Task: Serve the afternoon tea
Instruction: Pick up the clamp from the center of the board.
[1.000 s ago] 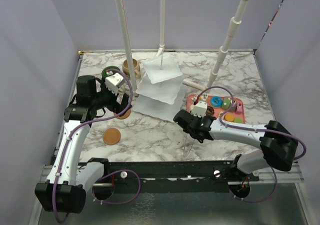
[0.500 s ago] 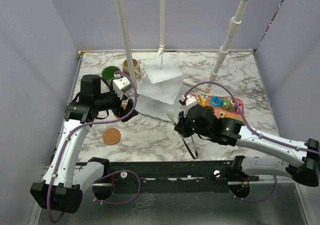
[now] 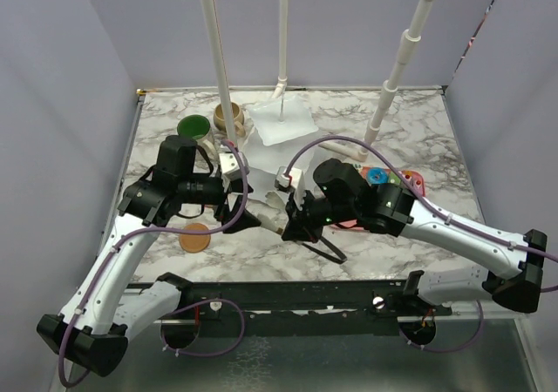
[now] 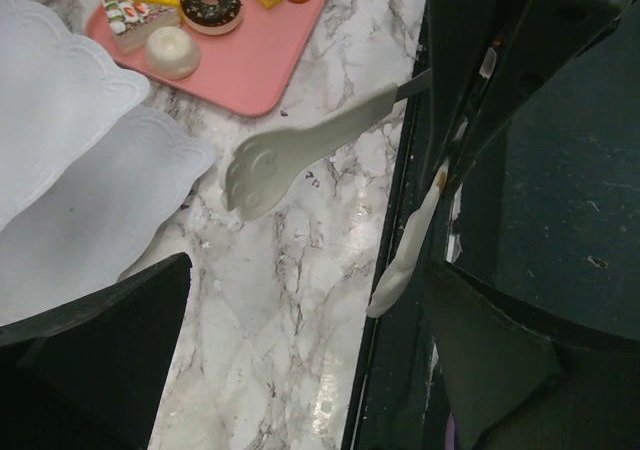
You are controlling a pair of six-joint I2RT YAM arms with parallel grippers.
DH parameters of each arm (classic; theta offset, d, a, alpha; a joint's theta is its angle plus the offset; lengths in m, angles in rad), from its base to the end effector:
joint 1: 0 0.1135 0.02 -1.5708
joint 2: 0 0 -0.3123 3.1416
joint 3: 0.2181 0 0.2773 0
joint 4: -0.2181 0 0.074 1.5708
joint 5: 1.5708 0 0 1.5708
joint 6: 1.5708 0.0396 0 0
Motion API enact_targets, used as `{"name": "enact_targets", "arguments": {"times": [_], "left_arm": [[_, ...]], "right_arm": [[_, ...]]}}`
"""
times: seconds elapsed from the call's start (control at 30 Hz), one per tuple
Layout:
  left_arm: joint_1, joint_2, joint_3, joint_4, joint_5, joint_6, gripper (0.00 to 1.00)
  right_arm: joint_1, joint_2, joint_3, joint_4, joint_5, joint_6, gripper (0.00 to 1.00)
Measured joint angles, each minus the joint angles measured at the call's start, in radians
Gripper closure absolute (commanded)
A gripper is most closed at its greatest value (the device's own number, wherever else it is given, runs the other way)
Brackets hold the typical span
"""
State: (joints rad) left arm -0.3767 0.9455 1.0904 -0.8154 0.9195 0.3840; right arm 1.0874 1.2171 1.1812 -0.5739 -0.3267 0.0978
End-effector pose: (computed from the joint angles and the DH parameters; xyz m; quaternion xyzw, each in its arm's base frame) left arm 0.1495 -0.0930 0.4043 0.4788 0.6775 -0.3981 0.3914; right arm 0.1170 0.2502 0.3929 -0.4816 0.7343 0.3743 0.2978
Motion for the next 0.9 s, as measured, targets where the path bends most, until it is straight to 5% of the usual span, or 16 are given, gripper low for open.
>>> {"name": "enact_targets", "arguments": {"times": [0.2, 0.43, 0.5, 0.7, 0.83, 0.9], "left_arm": [[-0.072, 0.02, 0.018, -0.003, 0.012, -0.024, 0.08], [-0.159, 0.037, 0.039, -0.019, 0.027, -0.031, 0.71], [-0.174, 0.055, 0.045, -0.031, 0.043, -0.026, 0.76], [-0.182, 0.057, 0.068, -0.066, 0.061, -0.023, 0.74], [-0.183, 0.056, 0.074, -0.087, 0.057, 0.003, 0.46], [-0.185, 0.056, 0.074, -0.099, 0.048, 0.013, 0.42]], "right_arm": [[0.0, 0.066, 0.091, -0.084, -0.057, -0.1, 1.0], [0.0, 0.126, 0.196, -0.161, -0.094, -0.182, 1.0], [0.0, 0.155, 0.237, -0.189, -0.102, -0.204, 1.0], [-0.003, 0.175, 0.281, -0.232, -0.109, -0.257, 1.0], [-0.002, 0.175, 0.287, -0.248, -0.114, -0.268, 1.0], [-0.001, 0.177, 0.298, -0.277, -0.124, -0.274, 1.0]]}}
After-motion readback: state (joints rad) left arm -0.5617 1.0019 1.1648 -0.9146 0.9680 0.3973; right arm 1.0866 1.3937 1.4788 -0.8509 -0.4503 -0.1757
